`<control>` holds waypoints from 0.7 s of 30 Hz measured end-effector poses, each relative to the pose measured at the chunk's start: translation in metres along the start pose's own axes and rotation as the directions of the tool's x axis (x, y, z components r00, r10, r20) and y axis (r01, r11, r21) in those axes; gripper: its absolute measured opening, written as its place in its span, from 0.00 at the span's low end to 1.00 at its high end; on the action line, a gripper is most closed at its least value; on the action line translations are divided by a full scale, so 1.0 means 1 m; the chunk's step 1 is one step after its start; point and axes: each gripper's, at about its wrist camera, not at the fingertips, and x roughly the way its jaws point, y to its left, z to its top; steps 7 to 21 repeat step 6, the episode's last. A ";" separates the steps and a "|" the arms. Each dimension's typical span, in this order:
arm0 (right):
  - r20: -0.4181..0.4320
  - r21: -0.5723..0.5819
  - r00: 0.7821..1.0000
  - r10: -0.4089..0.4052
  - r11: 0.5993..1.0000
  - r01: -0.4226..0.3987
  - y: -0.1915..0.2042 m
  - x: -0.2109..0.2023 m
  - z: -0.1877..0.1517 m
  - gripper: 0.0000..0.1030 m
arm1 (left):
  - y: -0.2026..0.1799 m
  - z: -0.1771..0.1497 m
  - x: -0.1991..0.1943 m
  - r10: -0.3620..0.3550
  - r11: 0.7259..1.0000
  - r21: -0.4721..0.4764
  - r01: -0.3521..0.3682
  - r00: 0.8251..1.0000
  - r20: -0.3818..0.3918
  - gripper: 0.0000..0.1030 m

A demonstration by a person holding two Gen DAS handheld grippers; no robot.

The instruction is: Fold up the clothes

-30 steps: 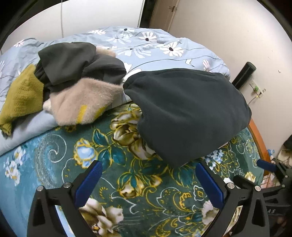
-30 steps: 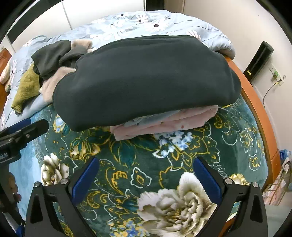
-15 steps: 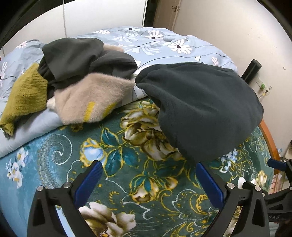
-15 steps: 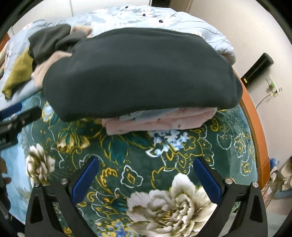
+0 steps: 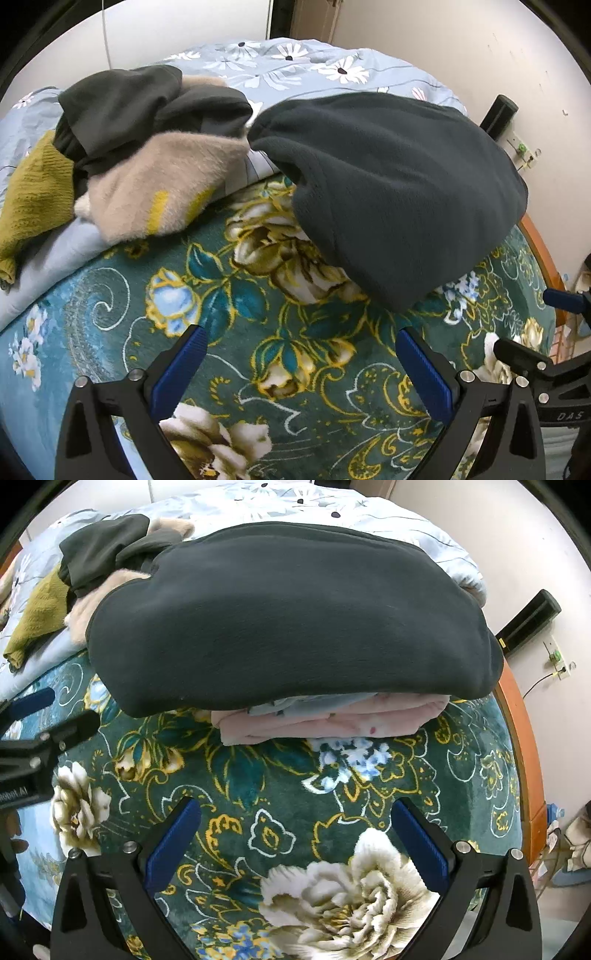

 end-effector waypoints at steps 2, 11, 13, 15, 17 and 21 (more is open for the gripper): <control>0.000 -0.001 1.000 0.000 1.000 0.000 0.000 0.000 0.001 1.00 | -0.001 -0.001 0.001 -0.002 1.000 0.002 0.002 1.000 -0.005 1.00; -0.003 0.001 1.000 0.000 1.000 0.000 -0.001 0.001 0.001 1.00 | -0.002 -0.003 0.003 -0.009 1.000 0.005 0.009 1.000 -0.022 1.00; -0.003 0.001 1.000 0.000 1.000 0.000 -0.001 0.001 0.001 1.00 | -0.002 -0.003 0.003 -0.009 1.000 0.005 0.009 1.000 -0.022 1.00; -0.003 0.001 1.000 0.000 1.000 0.000 -0.001 0.001 0.001 1.00 | -0.002 -0.003 0.003 -0.009 1.000 0.005 0.009 1.000 -0.022 1.00; -0.003 0.001 1.000 0.000 1.000 0.000 -0.001 0.001 0.001 1.00 | -0.002 -0.003 0.003 -0.009 1.000 0.005 0.009 1.000 -0.022 1.00; -0.003 0.001 1.000 0.000 1.000 0.000 -0.001 0.001 0.001 1.00 | -0.002 -0.003 0.003 -0.009 1.000 0.005 0.009 1.000 -0.022 1.00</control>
